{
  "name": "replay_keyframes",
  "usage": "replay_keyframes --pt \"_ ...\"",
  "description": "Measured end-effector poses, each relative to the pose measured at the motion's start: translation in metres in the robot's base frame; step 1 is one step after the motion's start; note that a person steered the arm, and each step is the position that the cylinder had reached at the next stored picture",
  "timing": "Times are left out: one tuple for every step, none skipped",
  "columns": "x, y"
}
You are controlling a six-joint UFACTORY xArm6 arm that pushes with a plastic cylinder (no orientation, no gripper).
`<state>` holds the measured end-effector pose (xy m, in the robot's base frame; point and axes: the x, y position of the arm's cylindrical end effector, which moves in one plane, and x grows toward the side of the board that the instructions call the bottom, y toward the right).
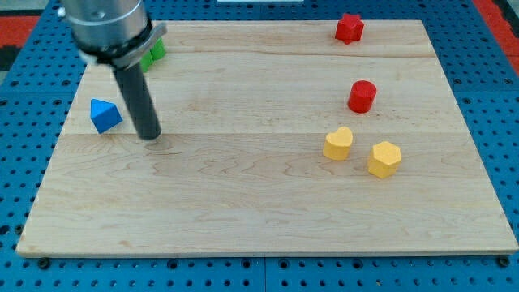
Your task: Slide blue triangle towards group of blocks
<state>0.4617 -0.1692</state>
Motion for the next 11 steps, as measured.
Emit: replay_keyframes --pt "-0.011 -0.062" --pt "-0.072 -0.061" --pt "-0.096 -0.048" --pt "-0.086 -0.036" --pt "-0.072 -0.1" --pt "-0.131 -0.096" --pt "-0.14 -0.061" --pt "-0.114 -0.109" --pt "-0.087 -0.071" --pt "-0.087 -0.03" --pt "-0.127 -0.029"
